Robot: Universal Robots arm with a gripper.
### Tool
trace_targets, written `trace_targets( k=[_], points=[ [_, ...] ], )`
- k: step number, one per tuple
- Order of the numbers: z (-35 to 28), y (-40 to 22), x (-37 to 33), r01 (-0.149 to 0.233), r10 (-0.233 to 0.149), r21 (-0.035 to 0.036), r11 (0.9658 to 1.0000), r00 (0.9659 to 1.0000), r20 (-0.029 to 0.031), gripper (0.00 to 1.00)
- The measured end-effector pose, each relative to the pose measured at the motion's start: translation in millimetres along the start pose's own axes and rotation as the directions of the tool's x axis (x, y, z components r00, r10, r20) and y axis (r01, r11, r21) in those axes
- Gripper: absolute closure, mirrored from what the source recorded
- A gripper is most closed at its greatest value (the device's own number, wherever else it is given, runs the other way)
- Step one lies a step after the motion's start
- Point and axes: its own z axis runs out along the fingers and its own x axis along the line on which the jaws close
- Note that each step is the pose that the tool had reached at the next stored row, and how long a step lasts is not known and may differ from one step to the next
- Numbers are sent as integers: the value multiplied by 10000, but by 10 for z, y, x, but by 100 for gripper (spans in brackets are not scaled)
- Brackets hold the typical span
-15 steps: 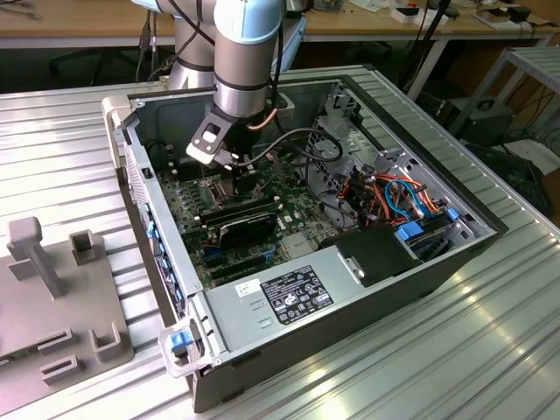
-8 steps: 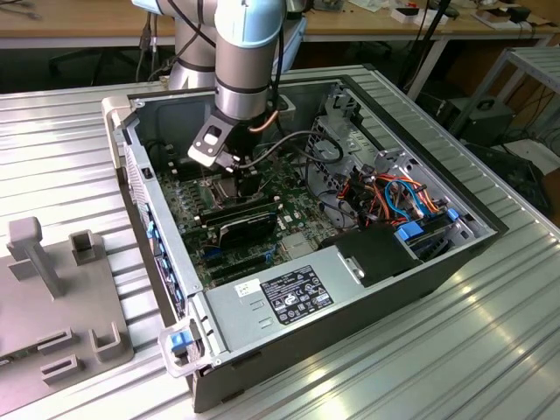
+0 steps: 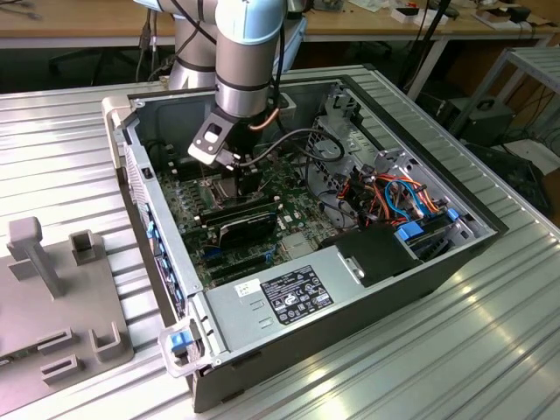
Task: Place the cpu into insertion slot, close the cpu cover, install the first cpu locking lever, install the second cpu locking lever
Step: 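Place the cpu into insertion slot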
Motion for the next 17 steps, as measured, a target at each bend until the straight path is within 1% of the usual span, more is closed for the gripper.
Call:
trace_targets(
  k=[7,9,10,14,16,17],
  points=[
    [-4,-5,0,6,-6,2,10000,10000,3,32],
    [-4,-6,0,6,-6,2,10000,10000,3,34],
    [-4,-7,0,6,-6,2,10000,10000,3,41],
    [-5,0,-1,5,-5,8,10000,10000,7,41],
    [-5,5,-1,-5,5,8,10000,10000,7,45],
    [-4,6,0,-7,7,4,10000,10000,6,45]
  ],
)
